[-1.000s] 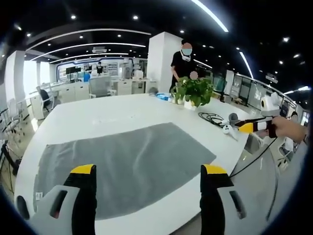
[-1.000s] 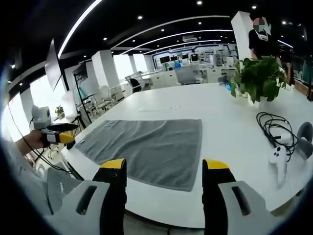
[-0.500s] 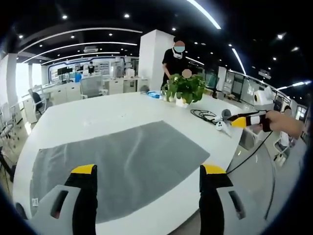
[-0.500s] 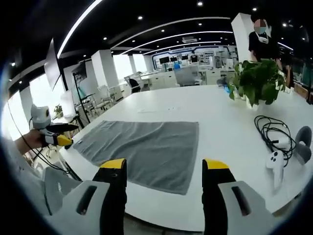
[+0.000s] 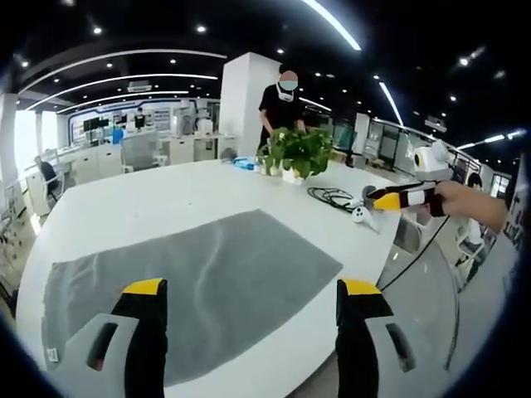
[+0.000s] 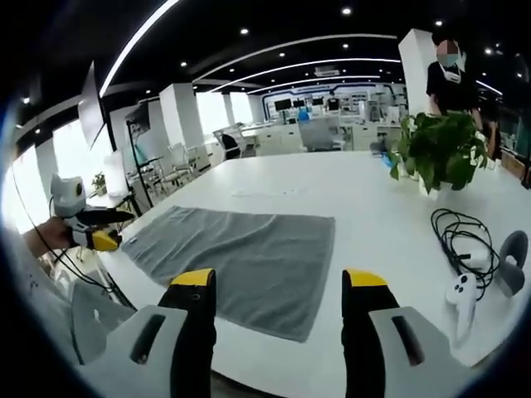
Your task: Fold the towel on the table until its edges align and the towel forms a compact rectangular stack.
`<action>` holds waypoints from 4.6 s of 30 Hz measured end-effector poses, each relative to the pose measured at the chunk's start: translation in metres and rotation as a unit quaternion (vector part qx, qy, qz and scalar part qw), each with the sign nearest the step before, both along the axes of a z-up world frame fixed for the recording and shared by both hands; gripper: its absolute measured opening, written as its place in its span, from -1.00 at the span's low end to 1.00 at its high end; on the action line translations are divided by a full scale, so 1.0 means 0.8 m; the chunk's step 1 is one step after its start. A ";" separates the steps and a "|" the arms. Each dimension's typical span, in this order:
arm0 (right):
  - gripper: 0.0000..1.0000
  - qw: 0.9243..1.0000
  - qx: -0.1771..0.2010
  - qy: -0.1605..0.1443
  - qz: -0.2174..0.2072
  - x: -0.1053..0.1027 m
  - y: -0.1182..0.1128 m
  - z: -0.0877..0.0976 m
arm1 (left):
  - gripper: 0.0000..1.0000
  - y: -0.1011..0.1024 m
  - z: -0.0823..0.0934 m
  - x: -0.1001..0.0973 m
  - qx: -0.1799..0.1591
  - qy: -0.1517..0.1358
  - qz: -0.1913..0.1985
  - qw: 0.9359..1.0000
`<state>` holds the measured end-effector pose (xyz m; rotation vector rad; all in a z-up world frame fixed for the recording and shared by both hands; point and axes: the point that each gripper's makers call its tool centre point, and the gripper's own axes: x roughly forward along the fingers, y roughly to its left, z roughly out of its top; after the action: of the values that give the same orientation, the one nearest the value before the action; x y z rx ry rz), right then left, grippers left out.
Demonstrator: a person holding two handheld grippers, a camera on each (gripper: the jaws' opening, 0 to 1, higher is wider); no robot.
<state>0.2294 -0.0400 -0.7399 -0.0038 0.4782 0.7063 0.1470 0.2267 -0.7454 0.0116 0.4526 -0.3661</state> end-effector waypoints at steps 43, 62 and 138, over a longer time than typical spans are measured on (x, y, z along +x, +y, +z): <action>0.17 0.997 -0.032 -0.045 0.056 0.074 -0.012 0.046 | 0.73 -0.057 -0.013 0.019 0.022 0.016 -0.030 0.999; 0.14 0.995 -0.031 -0.051 0.079 0.127 -0.012 0.053 | 0.67 -0.145 0.001 0.074 0.033 -0.001 -0.114 0.993; -0.22 0.984 -0.076 0.082 0.139 0.291 0.083 -0.153 | -0.56 -0.349 -0.220 0.118 0.098 0.107 -0.321 0.936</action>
<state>0.4626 0.0265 -0.8621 -0.1598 0.6987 0.9461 0.2416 -0.0523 -0.9216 0.3233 0.6973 -0.9710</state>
